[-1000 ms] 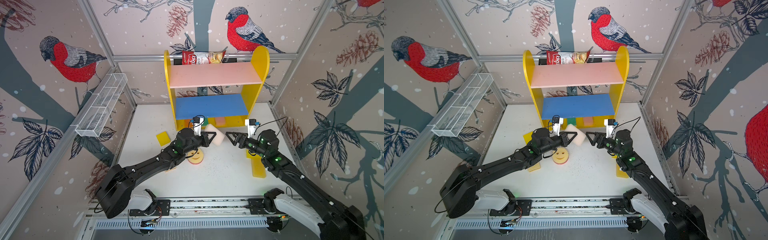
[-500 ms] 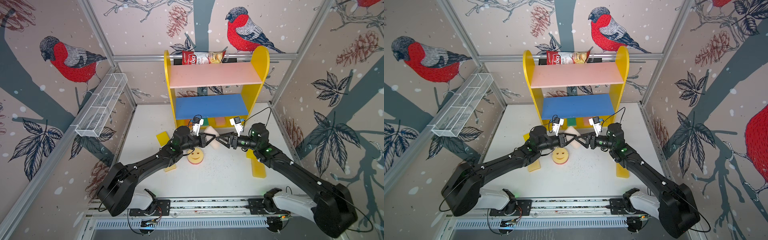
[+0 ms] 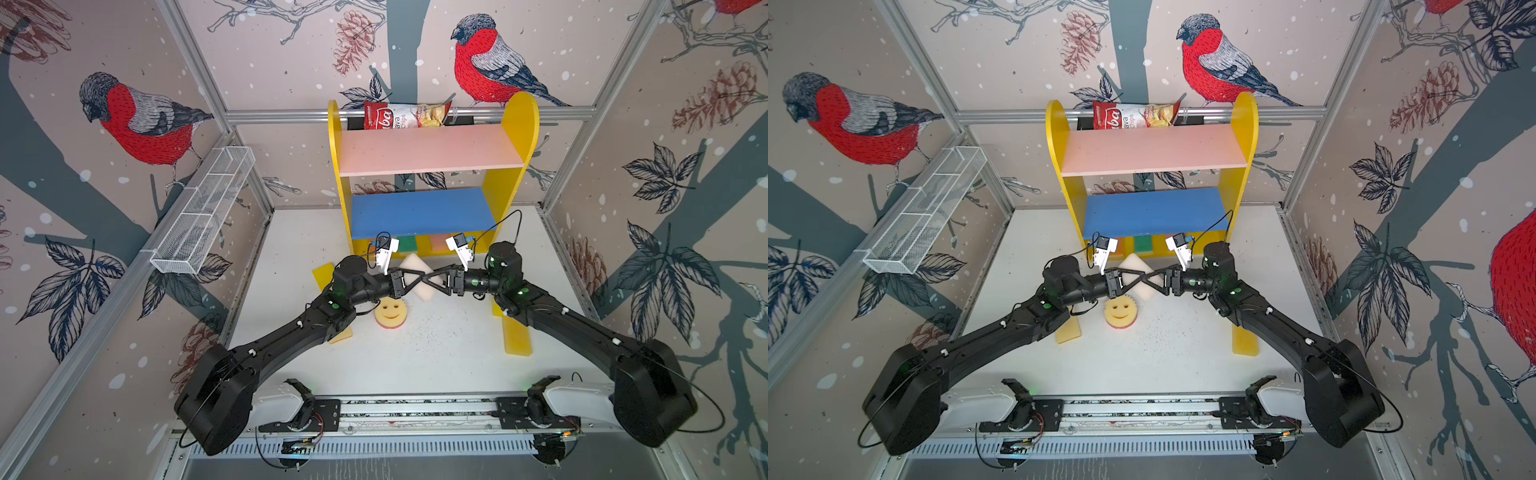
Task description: Place and organize the cleaning sponges onto the shelf
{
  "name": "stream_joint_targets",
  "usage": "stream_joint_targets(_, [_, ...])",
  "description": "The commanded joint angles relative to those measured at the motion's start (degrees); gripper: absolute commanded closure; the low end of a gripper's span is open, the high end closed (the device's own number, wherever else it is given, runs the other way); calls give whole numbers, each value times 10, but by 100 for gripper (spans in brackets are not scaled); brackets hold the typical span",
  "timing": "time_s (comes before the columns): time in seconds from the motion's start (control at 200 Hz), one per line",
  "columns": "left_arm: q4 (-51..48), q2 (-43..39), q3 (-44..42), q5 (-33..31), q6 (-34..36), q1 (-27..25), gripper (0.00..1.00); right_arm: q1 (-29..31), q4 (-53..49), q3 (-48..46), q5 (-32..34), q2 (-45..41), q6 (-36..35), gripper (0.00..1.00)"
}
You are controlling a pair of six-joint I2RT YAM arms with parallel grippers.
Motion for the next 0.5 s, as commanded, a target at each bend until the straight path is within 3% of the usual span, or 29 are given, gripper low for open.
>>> stream_joint_targets(0.0, [5, -19, -1, 16, 23, 3, 100, -1, 59, -9, -11, 10, 33, 45])
stream_joint_targets(0.245, [-16, -23, -10, -6, 29, 18, 99, 3, 61, -6, -29, 19, 35, 95])
stream_joint_targets(0.335, [-52, -25, -2, -23, 36, 27, 54, 3, 67, -5, -17, 23, 38, 100])
stream_joint_targets(0.37, [-69, -30, 1, -37, 43, 30, 42, 3, 66, -1, -10, 26, 37, 100])
stream_joint_targets(0.42, [-95, -43, 5, -64, 51, 32, 32, 2, 58, 10, 3, 32, 33, 100])
stream_joint_targets(0.495, [-134, -69, 8, -125, 61, 32, 26, 2, 35, 32, 38, 44, 21, 100])
